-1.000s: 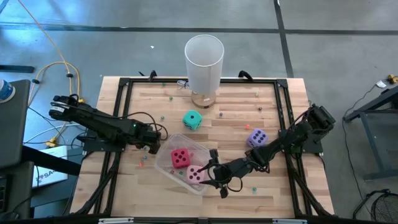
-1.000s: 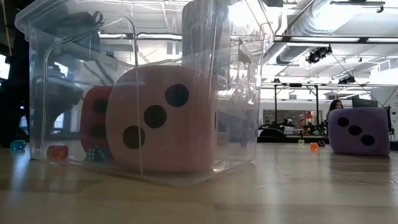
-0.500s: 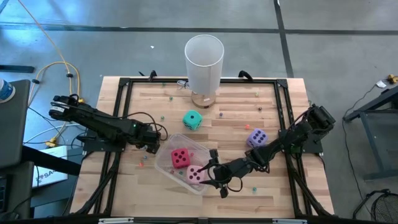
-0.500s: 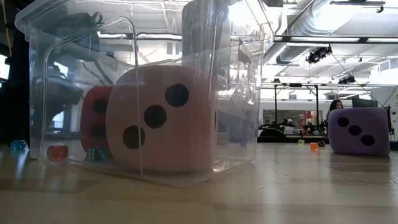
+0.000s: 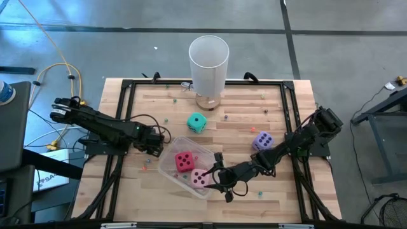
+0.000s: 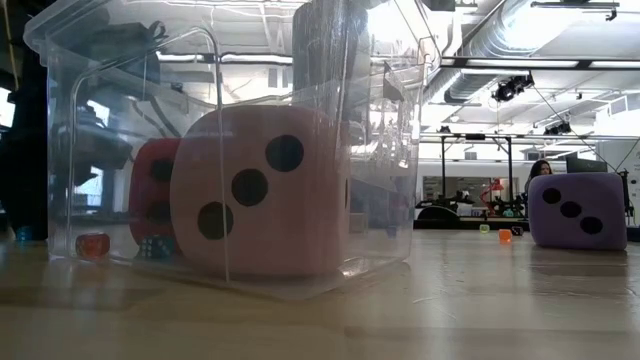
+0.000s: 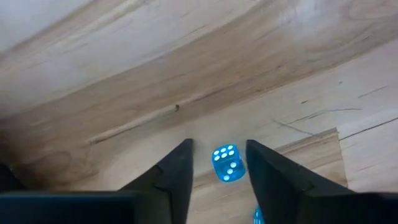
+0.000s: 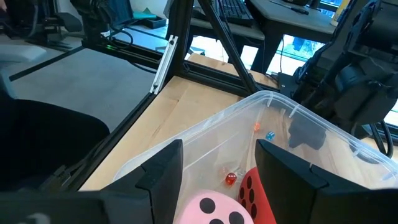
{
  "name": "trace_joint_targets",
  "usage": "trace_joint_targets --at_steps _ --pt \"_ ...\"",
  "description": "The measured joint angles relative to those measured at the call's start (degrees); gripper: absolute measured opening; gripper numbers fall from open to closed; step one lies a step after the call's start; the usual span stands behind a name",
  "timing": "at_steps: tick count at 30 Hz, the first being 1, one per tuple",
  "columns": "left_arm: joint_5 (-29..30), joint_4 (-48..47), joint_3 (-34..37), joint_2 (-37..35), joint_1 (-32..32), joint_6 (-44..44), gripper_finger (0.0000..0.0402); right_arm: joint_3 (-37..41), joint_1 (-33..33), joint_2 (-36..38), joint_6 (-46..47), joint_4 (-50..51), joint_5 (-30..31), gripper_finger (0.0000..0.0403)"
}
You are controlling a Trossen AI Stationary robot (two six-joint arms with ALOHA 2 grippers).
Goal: Pick & Place Dice
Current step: Put the small blue dice into the transparent bin
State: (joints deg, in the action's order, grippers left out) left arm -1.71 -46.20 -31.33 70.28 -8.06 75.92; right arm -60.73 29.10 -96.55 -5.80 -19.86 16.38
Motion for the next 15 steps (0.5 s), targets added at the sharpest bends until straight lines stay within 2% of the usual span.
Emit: trace_joint_targets --at_steps 8,15 --pt "0.3 -0.4 0.0 0.0 -1.1 0.0 0.0072 0.0 0.0 0.0 0.0 0.0 0.0 0.0192" --pt "2.6 0.0 -0.1 0.0 -1.1 -2.8 0.0056 0.0 0.0 0.0 0.0 0.0 0.0 0.0192"
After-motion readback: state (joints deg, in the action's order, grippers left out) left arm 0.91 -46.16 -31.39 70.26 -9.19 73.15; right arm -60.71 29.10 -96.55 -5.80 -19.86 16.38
